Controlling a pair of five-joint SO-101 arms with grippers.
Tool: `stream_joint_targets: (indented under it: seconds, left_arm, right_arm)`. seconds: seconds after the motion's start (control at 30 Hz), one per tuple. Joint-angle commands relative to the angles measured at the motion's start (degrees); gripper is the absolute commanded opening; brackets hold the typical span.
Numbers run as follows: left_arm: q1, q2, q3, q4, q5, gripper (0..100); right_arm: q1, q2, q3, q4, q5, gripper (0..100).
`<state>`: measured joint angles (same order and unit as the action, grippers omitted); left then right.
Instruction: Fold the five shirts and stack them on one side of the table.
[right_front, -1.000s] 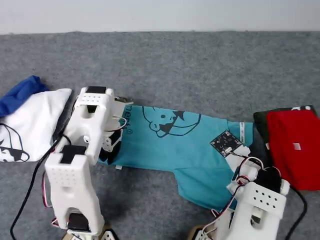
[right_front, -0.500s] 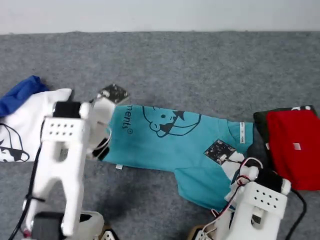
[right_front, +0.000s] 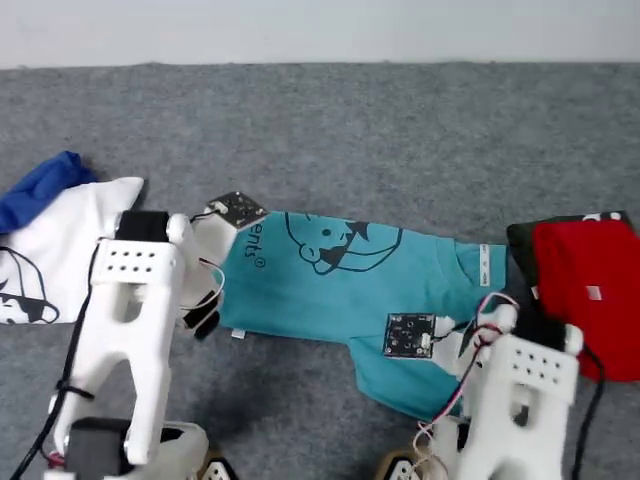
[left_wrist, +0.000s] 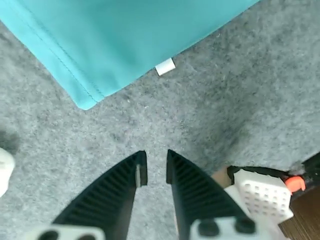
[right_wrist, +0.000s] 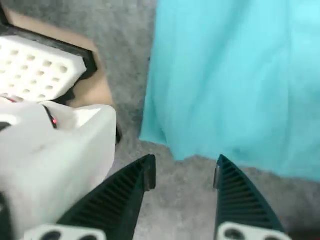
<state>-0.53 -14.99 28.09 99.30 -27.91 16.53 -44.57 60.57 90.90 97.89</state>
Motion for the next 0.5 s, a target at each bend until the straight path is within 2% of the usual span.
stream_joint_targets:
  seconds: [0.0,0.13,0.33,0.4,0.47]
  left_arm:
    - [-0.4,1.5,-0.1,1.1,0.0,7]
    - [-0.4,3.1,-0.2,1.1,3.4,7]
    - [-0.5,3.5,-0.2,1.1,3.6,7]
    - [-0.5,3.5,-0.2,1.1,3.6,7]
    - [-0.5,3.5,-0.1,1.1,3.6,7]
  right_arm:
    - [-0.3,6.5,1.6,-4.7,1.6,20.9]
    - [-0.4,11.9,1.7,-5.9,1.7,20.9]
    - [1.0,17.2,2.0,-6.8,7.4,20.8]
    - [2.1,19.5,2.3,-11.0,8.4,18.1]
    - [2.9,22.1,3.8,-19.7,8.4,10.0]
